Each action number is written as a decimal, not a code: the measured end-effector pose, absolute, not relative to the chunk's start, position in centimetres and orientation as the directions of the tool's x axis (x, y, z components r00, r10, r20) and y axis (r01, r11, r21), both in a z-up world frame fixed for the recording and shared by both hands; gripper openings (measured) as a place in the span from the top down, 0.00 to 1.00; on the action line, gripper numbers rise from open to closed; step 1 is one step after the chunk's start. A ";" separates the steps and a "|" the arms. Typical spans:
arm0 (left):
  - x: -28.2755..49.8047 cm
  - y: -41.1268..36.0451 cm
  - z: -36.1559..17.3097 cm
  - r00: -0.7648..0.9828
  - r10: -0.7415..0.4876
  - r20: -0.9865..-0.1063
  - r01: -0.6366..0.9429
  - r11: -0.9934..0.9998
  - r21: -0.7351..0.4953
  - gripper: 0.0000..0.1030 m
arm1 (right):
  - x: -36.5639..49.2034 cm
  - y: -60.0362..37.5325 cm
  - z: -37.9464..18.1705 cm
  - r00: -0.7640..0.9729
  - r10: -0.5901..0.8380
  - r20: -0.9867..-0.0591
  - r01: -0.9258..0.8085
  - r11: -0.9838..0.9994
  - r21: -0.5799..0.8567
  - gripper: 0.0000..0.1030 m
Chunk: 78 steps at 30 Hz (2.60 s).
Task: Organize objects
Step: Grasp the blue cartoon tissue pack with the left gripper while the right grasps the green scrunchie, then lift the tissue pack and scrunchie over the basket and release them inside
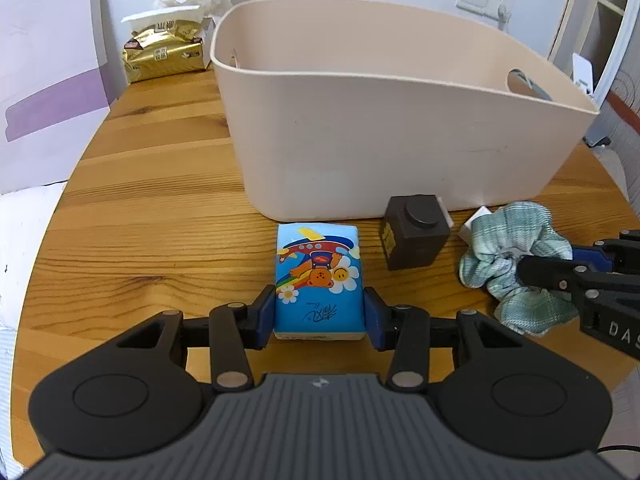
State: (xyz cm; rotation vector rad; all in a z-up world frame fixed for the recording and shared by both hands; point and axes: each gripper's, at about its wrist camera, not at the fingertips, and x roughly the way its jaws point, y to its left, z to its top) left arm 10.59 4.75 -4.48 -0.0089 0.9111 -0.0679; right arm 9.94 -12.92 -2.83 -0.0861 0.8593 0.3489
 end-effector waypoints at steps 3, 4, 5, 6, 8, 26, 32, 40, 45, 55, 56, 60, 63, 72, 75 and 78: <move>9.7 4.9 -3.6 0.627 -0.069 -0.776 0.058 0.997 -0.042 0.54 | 9.0 -13.9 -1.9 0.619 0.267 -0.738 -0.325 0.943 0.069 0.86; 9.1 4.7 -3.2 0.634 -0.070 -0.770 0.060 0.997 -0.041 0.54 | 8.8 -14.2 -1.5 0.628 0.268 -0.731 -0.322 0.944 0.070 0.86; 8.7 4.7 -2.9 0.641 -0.070 -0.764 0.063 0.997 -0.039 0.54 | 8.5 -14.6 -1.1 0.637 0.269 -0.723 -0.317 0.946 0.072 0.86; 8.3 4.7 -2.4 0.651 -0.070 -0.756 0.066 0.997 -0.036 0.54 | 8.2 -14.9 -0.7 0.645 0.270 -0.715 -0.314 0.947 0.074 0.86; 7.5 4.6 -1.5 0.668 -0.071 -0.741 0.071 0.997 -0.031 0.54 | 7.8 -15.6 0.1 0.659 0.274 -0.700 -0.307 0.948 0.083 0.86; 7.2 3.3 6.0 0.801 -0.074 -0.594 0.100 0.995 0.012 0.54 | 8.2 -19.4 8.1 0.804 0.260 -0.534 -0.260 0.963 0.078 0.86; 10.0 2.8 7.0 0.819 -0.058 -0.571 0.085 0.996 0.021 0.54 | 10.4 -19.7 8.9 0.826 0.242 -0.509 -0.234 0.969 0.079 0.86; 15.9 2.0 6.4 0.798 -0.021 -0.603 0.059 0.997 0.042 0.54 | 14.7 -19.8 7.9 0.831 0.201 -0.519 -0.190 0.979 0.076 0.86; 19.3 1.3 4.8 0.755 -0.038 -0.655 0.055 0.998 0.006 0.54 | 17.1 -19.8 6.1 0.812 0.174 -0.557 -0.161 0.984 0.073 0.86; 22.5 0.7 1.0 0.679 0.016 -0.734 0.034 0.998 0.053 0.54 | 20.2 -18.2 2.1 0.750 0.110 -0.652 -0.155 0.988 -0.013 0.74; 22.5 0.8 0.9 0.679 0.018 -0.734 0.032 0.998 0.054 0.53 | 20.2 -18.3 2.1 0.754 0.112 -0.647 -0.154 0.988 -0.008 0.68; 22.3 1.4 1.2 0.683 0.001 -0.730 0.024 0.999 0.023 0.50 | 20.1 -18.1 2.1 0.754 0.137 -0.643 -0.166 0.986 0.014 0.53; 21.6 1.6 2.1 0.703 -0.020 -0.711 0.031 1.000 0.002 0.30 | 19.4 -18.0 2.7 0.770 0.162 -0.617 -0.182 0.983 0.031 0.38; 18.1 2.1 5.0 0.742 -0.043 -0.669 0.059 0.998 0.001 0.17 | 16.1 -17.7 4.9 0.817 0.167 -0.551 -0.193 0.981 0.011 0.11; 16.6 2.4 5.2 0.743 -0.048 -0.667 0.070 0.998 0.006 0.15 | 14.9 -17.9 5.1 0.818 0.169 -0.551 -0.198 0.980 0.006 0.07; 15.0 2.6 5.1 0.742 -0.046 -0.668 0.086 0.996 0.027 0.15 | 13.8 -17.8 4.8 0.805 0.170 -0.569 -0.209 0.978 -0.003 0.05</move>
